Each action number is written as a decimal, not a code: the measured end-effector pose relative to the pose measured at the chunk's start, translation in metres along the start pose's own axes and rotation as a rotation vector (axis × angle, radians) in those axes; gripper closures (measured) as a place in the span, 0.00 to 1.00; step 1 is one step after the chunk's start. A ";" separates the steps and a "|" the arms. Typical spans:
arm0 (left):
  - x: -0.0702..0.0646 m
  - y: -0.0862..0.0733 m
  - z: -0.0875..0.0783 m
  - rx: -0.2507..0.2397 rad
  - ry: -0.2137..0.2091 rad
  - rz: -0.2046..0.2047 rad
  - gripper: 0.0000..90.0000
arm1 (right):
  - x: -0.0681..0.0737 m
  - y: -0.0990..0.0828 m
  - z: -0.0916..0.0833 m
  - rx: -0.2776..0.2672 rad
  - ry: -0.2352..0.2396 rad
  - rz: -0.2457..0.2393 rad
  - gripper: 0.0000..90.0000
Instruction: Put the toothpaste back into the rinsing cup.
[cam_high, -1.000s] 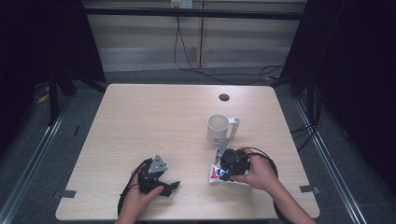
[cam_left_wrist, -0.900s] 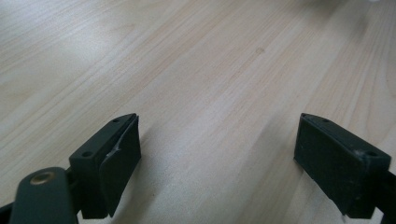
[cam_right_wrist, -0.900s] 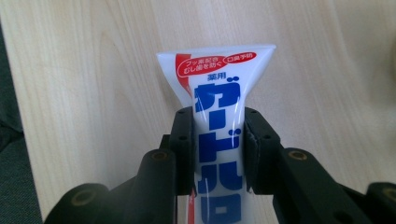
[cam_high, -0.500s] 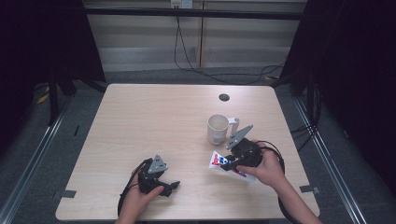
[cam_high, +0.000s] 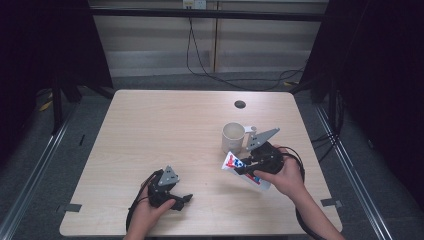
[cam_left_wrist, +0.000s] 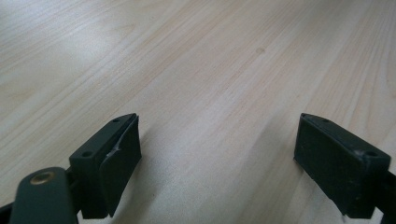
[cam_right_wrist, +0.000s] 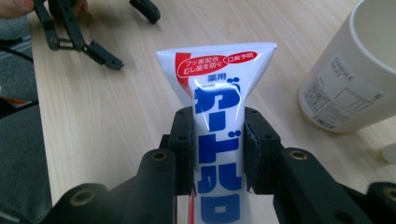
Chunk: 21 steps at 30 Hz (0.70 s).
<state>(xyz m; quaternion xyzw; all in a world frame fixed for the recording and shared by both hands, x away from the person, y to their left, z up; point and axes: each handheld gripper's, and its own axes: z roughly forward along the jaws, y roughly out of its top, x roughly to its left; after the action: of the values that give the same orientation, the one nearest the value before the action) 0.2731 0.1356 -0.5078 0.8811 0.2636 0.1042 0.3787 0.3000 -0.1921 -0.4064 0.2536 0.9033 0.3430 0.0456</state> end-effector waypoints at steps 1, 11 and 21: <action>0.000 0.000 0.000 0.001 0.000 -0.001 0.16 | 0.000 0.001 -0.001 -0.013 -0.004 0.004 0.76; 0.000 0.000 0.000 0.002 0.001 -0.002 0.16 | -0.004 0.004 -0.007 -0.099 -0.008 0.064 0.76; 0.000 0.000 0.000 0.000 0.000 0.000 0.16 | -0.005 0.010 -0.015 -0.190 -0.034 0.091 0.76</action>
<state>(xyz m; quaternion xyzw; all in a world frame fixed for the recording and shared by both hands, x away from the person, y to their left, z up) 0.2730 0.1355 -0.5079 0.8810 0.2638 0.1041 0.3787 0.3049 -0.1977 -0.3890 0.2947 0.8534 0.4243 0.0693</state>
